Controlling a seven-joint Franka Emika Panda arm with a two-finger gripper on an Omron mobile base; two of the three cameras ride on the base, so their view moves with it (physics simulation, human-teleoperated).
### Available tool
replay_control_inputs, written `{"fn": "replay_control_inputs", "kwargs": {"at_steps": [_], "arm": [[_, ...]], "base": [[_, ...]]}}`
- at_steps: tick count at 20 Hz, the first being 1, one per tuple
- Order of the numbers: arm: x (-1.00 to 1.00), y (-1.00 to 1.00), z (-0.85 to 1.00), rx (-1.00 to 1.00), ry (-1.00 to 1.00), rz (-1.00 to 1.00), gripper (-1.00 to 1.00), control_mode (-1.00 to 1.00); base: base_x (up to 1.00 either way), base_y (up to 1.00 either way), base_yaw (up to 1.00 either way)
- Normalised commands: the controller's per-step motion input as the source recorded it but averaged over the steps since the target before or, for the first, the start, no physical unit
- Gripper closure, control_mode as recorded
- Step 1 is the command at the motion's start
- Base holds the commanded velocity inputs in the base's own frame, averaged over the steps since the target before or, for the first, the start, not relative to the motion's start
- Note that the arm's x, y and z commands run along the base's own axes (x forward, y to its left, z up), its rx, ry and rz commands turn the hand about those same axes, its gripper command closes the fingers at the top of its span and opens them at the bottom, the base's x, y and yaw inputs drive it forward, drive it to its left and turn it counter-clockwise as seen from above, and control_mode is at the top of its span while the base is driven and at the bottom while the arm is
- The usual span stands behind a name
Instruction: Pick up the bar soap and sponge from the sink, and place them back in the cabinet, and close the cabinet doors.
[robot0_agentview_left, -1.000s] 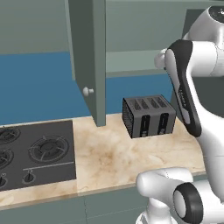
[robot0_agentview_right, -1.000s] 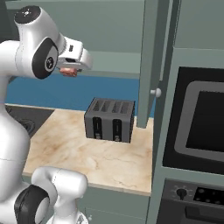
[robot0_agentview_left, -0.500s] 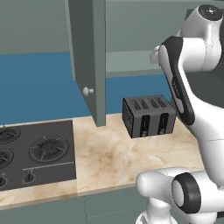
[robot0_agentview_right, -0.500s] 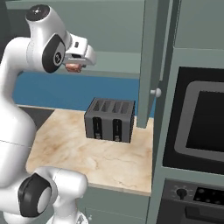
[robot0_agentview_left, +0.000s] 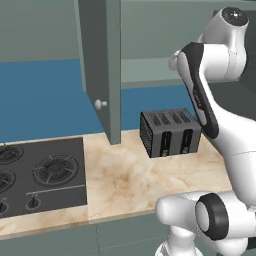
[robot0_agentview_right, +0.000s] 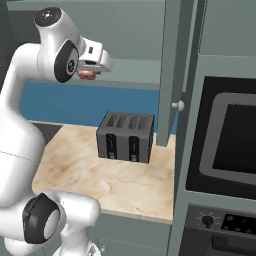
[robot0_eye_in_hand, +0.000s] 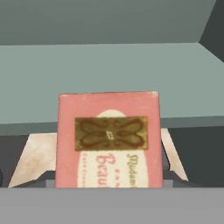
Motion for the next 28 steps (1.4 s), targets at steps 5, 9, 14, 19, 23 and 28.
{"fn": "replay_control_inputs", "kwargs": {"at_steps": [5, 9, 14, 19, 23, 28], "arm": [[0.21, 0.0, -0.13, 0.0, -0.07, 0.0, 1.0, -1.0], [0.25, 0.0, -0.12, 0.0, -0.07, 0.0, 1.0, -1.0], [0.35, 0.0, -0.01, 0.0, -0.03, 0.0, 1.0, -1.0], [0.41, 0.0, 0.0, 0.0, 0.0, 0.0, 1.0, -1.0], [0.37, 0.0, 0.0, 0.0, 0.0, 0.0, 1.0, -1.0], [0.37, 0.0, 0.0, 0.0, 0.0, 0.0, 1.0, -1.0]], "base": [[0.0, 0.0, 0.0], [0.0, 0.0, 0.0], [0.0, 0.0, 0.0], [0.0, 0.0, 0.0], [0.0, 0.0, 0.0], [0.0, 0.0, 0.0]]}}
